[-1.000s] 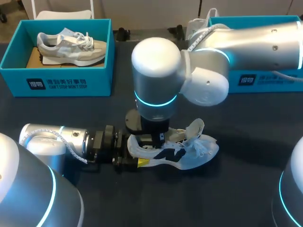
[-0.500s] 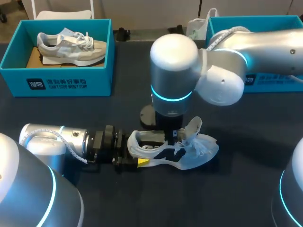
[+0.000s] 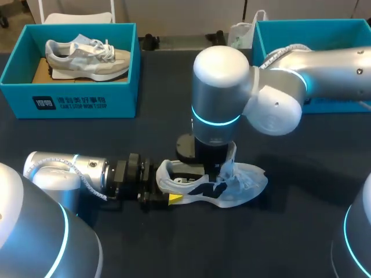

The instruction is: Take the shoe out of the shoebox, open the shoe tongue, remove and reinsert the insole, then place the shoe into the shoebox

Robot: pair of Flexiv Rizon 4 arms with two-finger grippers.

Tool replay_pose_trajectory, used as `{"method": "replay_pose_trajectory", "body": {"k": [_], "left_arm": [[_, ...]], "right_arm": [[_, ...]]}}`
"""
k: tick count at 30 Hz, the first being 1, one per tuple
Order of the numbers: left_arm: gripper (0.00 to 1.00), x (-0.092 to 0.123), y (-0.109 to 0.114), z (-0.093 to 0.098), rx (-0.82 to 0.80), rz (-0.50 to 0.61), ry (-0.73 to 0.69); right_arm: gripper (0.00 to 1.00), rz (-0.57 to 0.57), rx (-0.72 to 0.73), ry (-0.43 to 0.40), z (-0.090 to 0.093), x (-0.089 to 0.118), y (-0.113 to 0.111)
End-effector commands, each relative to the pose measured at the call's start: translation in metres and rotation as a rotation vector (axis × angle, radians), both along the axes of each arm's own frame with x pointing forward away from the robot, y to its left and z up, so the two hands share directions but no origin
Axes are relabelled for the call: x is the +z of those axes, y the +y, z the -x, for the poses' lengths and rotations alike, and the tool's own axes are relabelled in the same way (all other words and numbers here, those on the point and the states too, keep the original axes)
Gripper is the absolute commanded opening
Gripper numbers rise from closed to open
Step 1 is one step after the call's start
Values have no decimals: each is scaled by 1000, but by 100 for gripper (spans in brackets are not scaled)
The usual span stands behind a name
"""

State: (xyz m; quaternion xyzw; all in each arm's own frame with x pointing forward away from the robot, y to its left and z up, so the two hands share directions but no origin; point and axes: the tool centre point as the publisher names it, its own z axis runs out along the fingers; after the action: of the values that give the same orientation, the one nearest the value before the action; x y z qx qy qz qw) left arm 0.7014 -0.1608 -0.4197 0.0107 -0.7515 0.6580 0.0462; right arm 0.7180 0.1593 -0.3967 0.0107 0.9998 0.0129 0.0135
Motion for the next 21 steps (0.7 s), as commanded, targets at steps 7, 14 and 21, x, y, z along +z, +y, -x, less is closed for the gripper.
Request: {"method": "replay_pose_trajectory", "body": {"k": [7, 14, 21], "left_arm": [[0, 0, 0, 1, 3, 0, -1], [0, 0, 0, 1, 3, 0, -1], [0, 0, 0, 1, 3, 0, -1]], "right_arm": [[44, 12, -2, 20, -3, -20, 0], [48, 3, -20, 108, 7, -38, -1], [48, 32, -41, 158, 28, -48, -3]]}}
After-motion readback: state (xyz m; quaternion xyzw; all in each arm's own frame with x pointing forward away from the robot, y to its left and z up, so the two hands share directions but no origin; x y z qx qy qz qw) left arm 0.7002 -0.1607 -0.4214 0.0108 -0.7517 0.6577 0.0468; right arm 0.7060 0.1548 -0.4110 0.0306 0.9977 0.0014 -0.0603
